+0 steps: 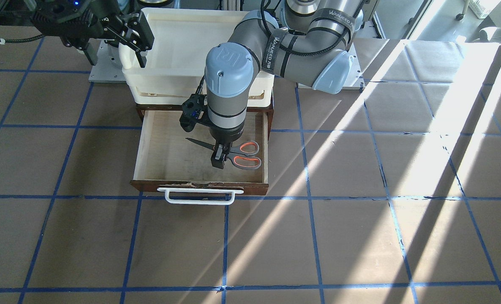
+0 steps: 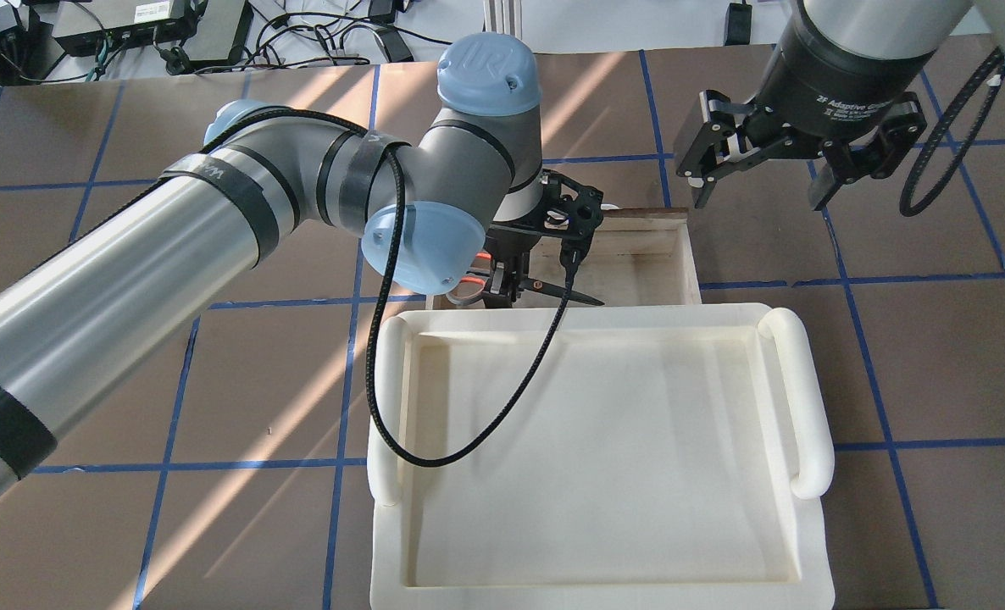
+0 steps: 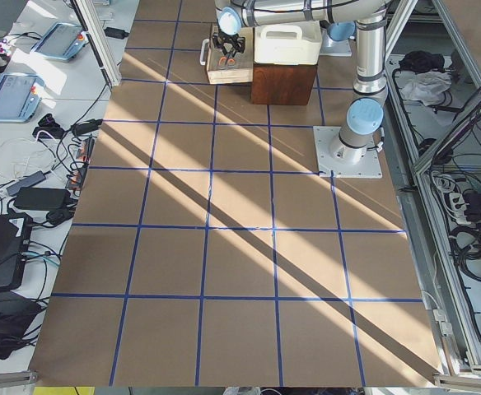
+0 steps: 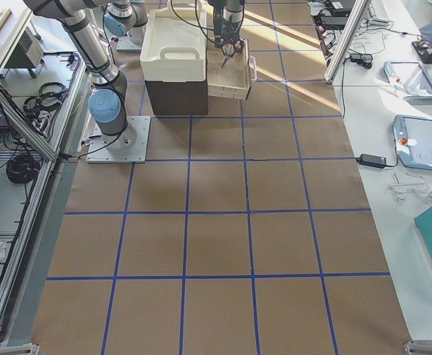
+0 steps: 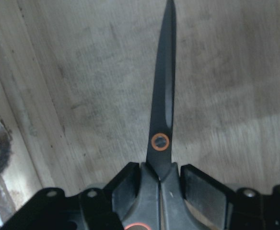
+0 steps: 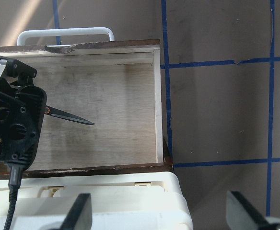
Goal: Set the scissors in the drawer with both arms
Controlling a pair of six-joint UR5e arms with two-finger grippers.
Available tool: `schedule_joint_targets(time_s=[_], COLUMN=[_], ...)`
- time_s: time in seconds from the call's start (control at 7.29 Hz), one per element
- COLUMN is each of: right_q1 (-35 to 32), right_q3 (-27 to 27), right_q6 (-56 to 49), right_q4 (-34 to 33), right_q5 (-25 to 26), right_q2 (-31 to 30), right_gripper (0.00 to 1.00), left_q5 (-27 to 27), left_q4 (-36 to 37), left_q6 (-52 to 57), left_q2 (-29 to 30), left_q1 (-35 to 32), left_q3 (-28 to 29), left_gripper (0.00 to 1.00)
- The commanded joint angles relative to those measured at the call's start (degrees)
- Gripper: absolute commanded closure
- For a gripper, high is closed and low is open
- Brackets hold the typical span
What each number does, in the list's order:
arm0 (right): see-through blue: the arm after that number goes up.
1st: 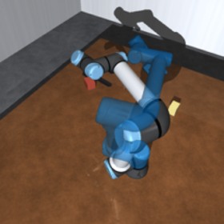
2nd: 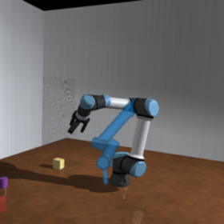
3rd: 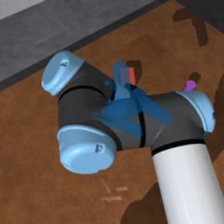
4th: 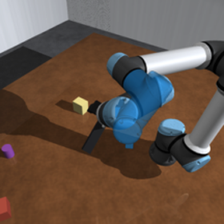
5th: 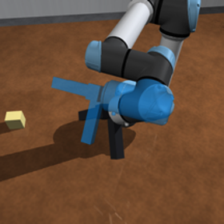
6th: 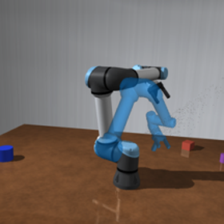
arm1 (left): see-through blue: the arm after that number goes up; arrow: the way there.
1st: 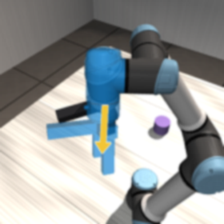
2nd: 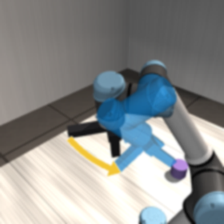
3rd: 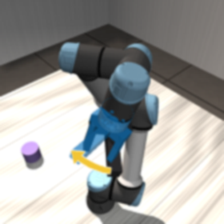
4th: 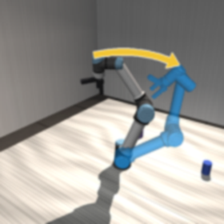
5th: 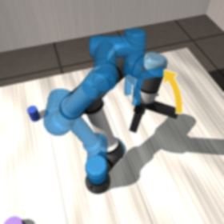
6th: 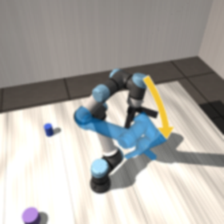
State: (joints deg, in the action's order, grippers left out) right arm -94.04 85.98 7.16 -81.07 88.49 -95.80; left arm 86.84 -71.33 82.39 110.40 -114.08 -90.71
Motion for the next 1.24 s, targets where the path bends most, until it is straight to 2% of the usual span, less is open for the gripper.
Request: schedule_joint_targets(time_s=[0.0, 0.14, 0.27, 0.55, 0.69, 0.82, 1.1], right_q1=[0.0, 0.0, 0.0, 0.0, 0.0, 0.0, 0.0], right_q3=[0.15, 0.24, 0.24, 0.24, 0.32, 0.32, 0.32], right_q6=[0.23, 0.31, 0.31, 0.14, 0.14, 0.14, -0.3], right_q4=[0.03, 0.03, 0.03, 0.03, 0.03, 0.03, 0.12], right_q5=[0.01, 0.1, 0.01, 0.01, 0.01, -0.07, -0.07], right_q2=[0.0, 0.0, 0.0, 0.0, 0.0, 0.0, 0.0], right_gripper=[0.0, 0.0, 0.0, 0.0, 0.0, 0.0, 0.0], left_q5=[0.08, 0.69, 0.53, 0.44, 0.44, 0.78, 1.23], left_q4=[0.22, 0.22, 0.22, -0.04, -0.13, -0.22, -0.39], left_q6=[-0.47, -1.96, -5.89, -10.46, -19.63, -33.65, -54.36], left_q2=[-0.01, -0.62, -1.06, -3.51, -5.36, -8.07, -11.34], left_q1=[0.0, -0.35, -0.7, -0.62, -0.27, 0.08, 5.06], left_q3=[-0.08, 0.18, 0.27, 1.49, 2.19, 3.24, 4.66], left_gripper=[0.49, 0.38, 0.13, 0.13, 0.14, 0.14, 0.11])
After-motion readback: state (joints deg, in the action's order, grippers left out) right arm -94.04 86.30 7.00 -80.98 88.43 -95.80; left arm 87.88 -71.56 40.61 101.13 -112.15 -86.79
